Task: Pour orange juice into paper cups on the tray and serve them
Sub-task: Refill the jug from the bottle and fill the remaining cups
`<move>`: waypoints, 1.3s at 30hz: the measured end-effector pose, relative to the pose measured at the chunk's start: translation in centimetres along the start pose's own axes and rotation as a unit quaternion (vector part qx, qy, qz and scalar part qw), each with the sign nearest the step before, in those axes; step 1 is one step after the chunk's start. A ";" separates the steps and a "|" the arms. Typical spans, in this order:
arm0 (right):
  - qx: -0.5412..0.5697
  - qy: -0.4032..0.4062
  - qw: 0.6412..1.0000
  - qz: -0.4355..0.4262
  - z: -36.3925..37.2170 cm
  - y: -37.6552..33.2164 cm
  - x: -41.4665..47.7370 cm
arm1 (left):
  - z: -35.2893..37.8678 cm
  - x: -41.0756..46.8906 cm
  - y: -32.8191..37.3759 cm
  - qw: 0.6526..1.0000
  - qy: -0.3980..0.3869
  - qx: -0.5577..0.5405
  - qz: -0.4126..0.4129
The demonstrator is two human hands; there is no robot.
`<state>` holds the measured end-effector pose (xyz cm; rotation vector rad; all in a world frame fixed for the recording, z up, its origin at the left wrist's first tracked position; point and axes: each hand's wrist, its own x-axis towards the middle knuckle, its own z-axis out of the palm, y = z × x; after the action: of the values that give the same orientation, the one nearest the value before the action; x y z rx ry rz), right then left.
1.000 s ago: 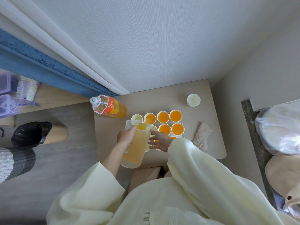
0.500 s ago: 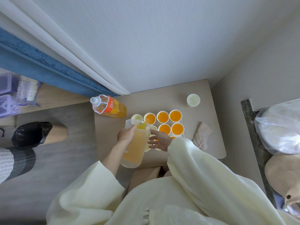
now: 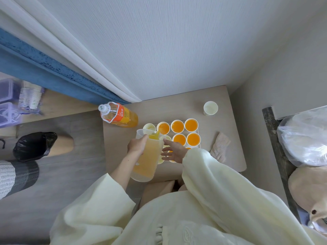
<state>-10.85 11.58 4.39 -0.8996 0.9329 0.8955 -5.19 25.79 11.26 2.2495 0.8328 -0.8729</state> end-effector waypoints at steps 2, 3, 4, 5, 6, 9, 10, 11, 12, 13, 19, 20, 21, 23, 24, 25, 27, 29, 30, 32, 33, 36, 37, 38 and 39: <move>-0.005 0.000 1.000 0.000 0.0 0.0 0.0 | -0.1 -0.1 0.0 1.000 -0.002 0.000 0.000; -0.005 -0.001 1.000 -0.001 0.0 0.0 0.0 | -0.1 -0.1 0.0 1.000 -0.003 -0.001 -0.002; -0.005 -0.002 1.000 -0.003 0.0 0.1 0.0 | -0.1 -0.1 0.0 1.000 -0.004 -0.002 -0.003; -0.005 -0.002 1.000 -0.004 -0.1 0.1 0.1 | -0.1 -0.2 0.0 1.000 -0.005 -0.002 -0.003; -0.005 -0.003 1.000 -0.004 -0.1 0.1 0.1 | -0.1 -0.3 0.0 1.000 -0.006 0.000 -0.005; -0.006 -0.003 1.000 -0.003 0.0 0.1 0.1 | -0.1 -0.4 -0.1 1.000 -0.010 0.005 -0.012; -0.007 -0.003 1.000 -0.004 -0.1 0.1 0.1 | -0.2 -0.4 0.0 1.000 -0.011 0.006 -0.014; -0.007 -0.002 1.000 -0.004 -0.1 0.1 0.1 | -0.2 -0.4 0.0 1.000 -0.011 0.006 -0.013; -0.008 -0.002 1.000 -0.005 -0.1 0.2 0.0 | -0.2 -0.4 0.0 1.000 -0.010 0.004 -0.011; -0.008 -0.001 1.000 -0.005 -0.1 0.1 0.0 | -0.2 -0.4 0.0 1.000 -0.008 0.002 -0.007; -0.005 0.001 1.000 -0.004 0.0 0.0 -0.1 | -0.2 -0.4 0.1 1.000 -0.010 0.001 0.005; -0.003 0.001 1.000 -0.004 0.0 0.0 -0.1 | -0.1 -0.4 0.1 1.000 -0.010 0.000 0.005; -0.001 0.001 1.000 -0.004 0.0 -0.1 -0.1 | -0.1 -0.4 0.2 1.000 -0.011 -0.001 0.004; 0.000 0.003 1.000 -0.004 -0.1 0.0 -0.1 | -0.1 -0.3 0.2 1.000 -0.010 0.001 0.003; 0.001 0.003 1.000 -0.004 -0.1 0.0 -0.1 | -0.1 -0.3 0.3 1.000 -0.010 0.003 0.003; 0.002 0.004 1.000 -0.005 -0.1 0.0 0.0 | -0.1 -0.3 0.3 1.000 -0.011 0.006 0.002; 0.003 0.003 1.000 -0.006 -0.2 0.0 0.0 | 0.0 -0.4 0.3 1.000 -0.013 0.008 0.003; 0.005 0.002 1.000 -0.006 -0.2 0.0 -0.1 | 0.0 -0.4 0.4 1.000 -0.012 0.010 0.004; 0.007 0.002 1.000 -0.006 -0.2 0.0 -0.1 | -0.1 -0.4 0.4 1.000 -0.012 0.011 0.004; 0.008 0.000 1.000 -0.005 -0.1 0.0 -0.2 | -0.1 -0.4 0.4 1.000 -0.012 0.014 0.005; 0.007 -0.002 1.000 -0.005 -0.1 0.0 -0.3 | -0.1 -0.5 0.4 1.000 -0.012 0.016 0.005; 0.006 -0.005 1.000 -0.003 -0.1 0.0 -0.3 | -0.1 -0.5 0.3 1.000 -0.012 0.019 0.006; 0.006 -0.004 1.000 -0.003 -0.1 0.0 -0.3 | -0.1 -0.5 0.4 1.000 -0.011 0.020 0.006; 0.005 -0.005 1.000 -0.003 -0.1 0.0 -0.4 | -0.1 -0.5 0.4 1.000 -0.010 0.021 0.007; 0.004 -0.005 1.000 -0.003 -0.1 0.0 -0.4 | -0.1 -0.6 0.5 1.000 -0.009 0.020 0.006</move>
<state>-11.02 11.39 4.70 -0.8890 0.9238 0.8894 -5.17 25.38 11.86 2.2759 0.7982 -0.9113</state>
